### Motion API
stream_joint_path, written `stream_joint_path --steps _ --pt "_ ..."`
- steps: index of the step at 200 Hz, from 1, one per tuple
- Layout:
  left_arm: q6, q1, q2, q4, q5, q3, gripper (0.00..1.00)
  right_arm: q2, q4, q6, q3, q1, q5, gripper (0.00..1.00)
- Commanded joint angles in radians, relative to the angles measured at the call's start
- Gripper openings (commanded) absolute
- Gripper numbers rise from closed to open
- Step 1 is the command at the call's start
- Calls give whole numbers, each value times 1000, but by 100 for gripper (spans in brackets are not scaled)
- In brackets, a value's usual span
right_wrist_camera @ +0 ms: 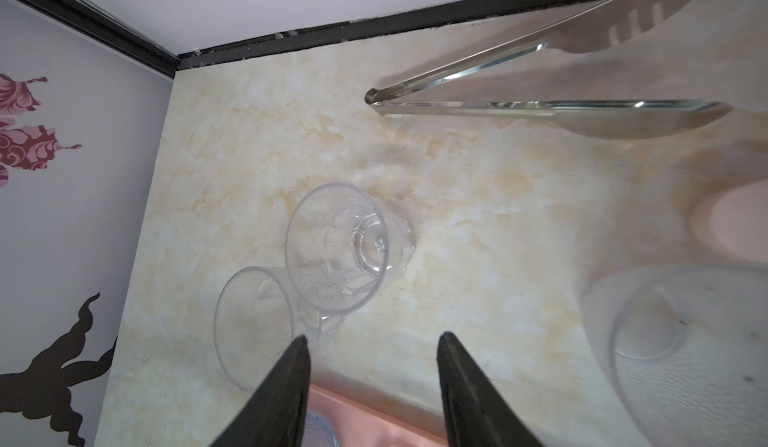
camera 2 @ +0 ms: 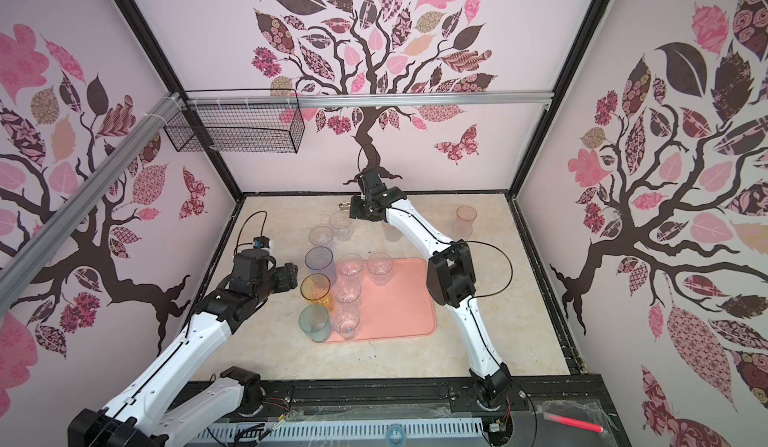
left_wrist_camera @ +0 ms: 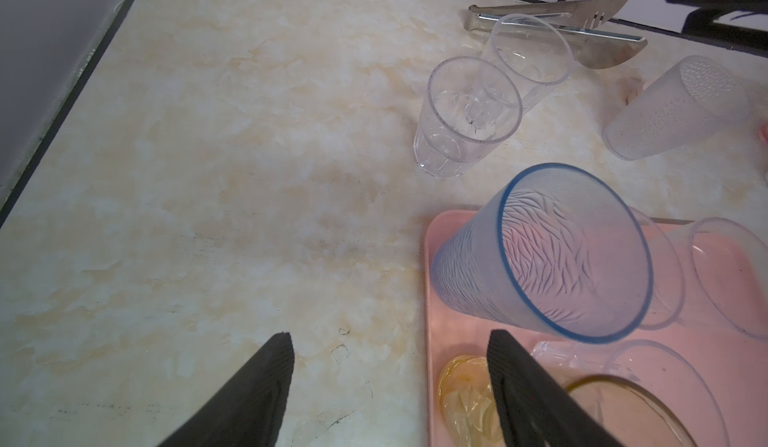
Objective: Place the glasses into the tray
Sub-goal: 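Reach the right gripper to a clear faceted glass near the tongs and grasp it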
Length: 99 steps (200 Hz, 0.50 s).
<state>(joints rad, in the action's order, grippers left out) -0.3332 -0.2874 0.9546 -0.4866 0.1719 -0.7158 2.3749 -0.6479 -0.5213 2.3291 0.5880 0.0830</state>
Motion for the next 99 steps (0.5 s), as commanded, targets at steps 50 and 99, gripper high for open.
stream_joint_path --steps 50,99 --pt "0 5 -8 18 4 22 77 243 61 -8 191 6 28 52" --pt "13 5 10 14 -5 9 76 292 124 -21 154 2 77 38"
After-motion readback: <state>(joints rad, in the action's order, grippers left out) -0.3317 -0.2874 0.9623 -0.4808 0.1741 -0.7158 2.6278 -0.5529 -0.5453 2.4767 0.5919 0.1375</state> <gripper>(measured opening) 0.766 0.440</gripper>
